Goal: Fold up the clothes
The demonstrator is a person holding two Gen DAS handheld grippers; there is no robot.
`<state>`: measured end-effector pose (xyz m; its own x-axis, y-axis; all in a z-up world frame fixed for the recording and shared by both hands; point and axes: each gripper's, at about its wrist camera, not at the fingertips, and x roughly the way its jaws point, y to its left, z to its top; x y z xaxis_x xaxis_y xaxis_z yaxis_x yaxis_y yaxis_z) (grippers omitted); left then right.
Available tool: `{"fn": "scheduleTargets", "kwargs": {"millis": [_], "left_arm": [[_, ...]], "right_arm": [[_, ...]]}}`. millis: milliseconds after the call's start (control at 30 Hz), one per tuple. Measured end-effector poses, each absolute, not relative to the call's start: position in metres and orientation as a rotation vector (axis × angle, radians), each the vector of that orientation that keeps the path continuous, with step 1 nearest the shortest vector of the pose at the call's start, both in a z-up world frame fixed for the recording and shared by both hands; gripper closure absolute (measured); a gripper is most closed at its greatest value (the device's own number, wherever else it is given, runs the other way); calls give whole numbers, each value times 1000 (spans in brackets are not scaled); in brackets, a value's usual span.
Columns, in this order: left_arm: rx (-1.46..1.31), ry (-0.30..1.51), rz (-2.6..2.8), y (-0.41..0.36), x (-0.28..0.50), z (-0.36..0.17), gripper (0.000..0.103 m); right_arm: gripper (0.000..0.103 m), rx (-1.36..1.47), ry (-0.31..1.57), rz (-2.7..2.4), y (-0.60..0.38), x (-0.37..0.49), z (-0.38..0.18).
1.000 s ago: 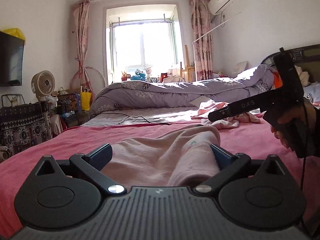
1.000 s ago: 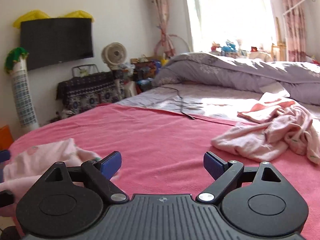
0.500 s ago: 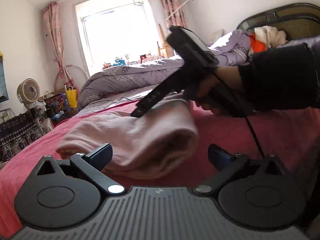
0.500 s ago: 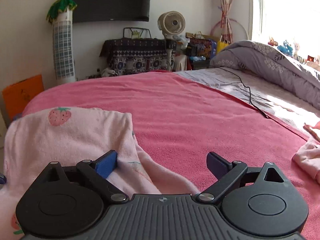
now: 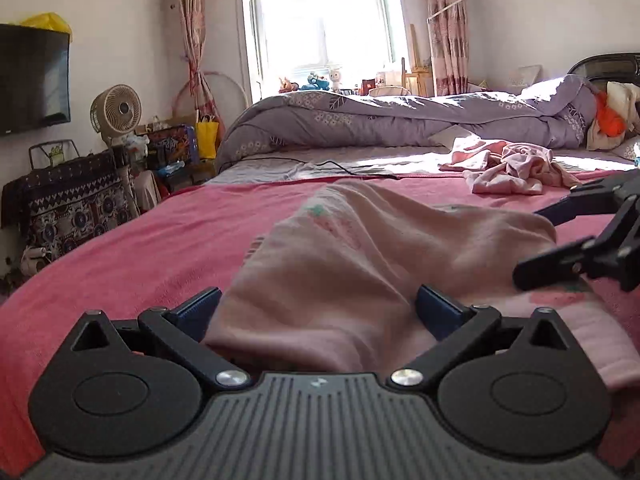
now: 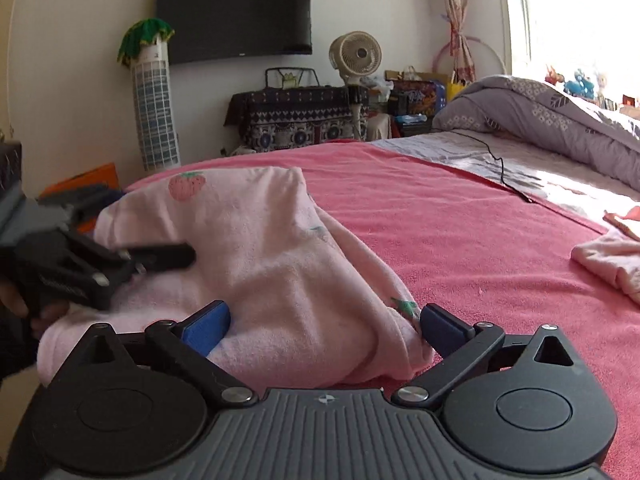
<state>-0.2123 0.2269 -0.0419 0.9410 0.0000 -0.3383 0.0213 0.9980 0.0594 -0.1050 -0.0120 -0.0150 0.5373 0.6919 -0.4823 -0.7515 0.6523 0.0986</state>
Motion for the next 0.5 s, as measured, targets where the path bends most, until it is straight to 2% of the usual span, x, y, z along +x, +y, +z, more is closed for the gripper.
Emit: {"fn": "scheduleTargets", "kwargs": {"millis": [167,300,333,500], "left_arm": [[-27,323,41,250,-236,-21,0],[24,328,119,258,-237,-18,0],[29,340,131,260,-235,-20,0],[-62,348,122,269,-234,-26,0]], "right_arm": [[1,140,571,896,-48,-101,-4],[3,509,784,921,-78,-76,-30],[5,561,802,909,-81,-72,-35],[4,664,816,913,-67,-45,-40]]}}
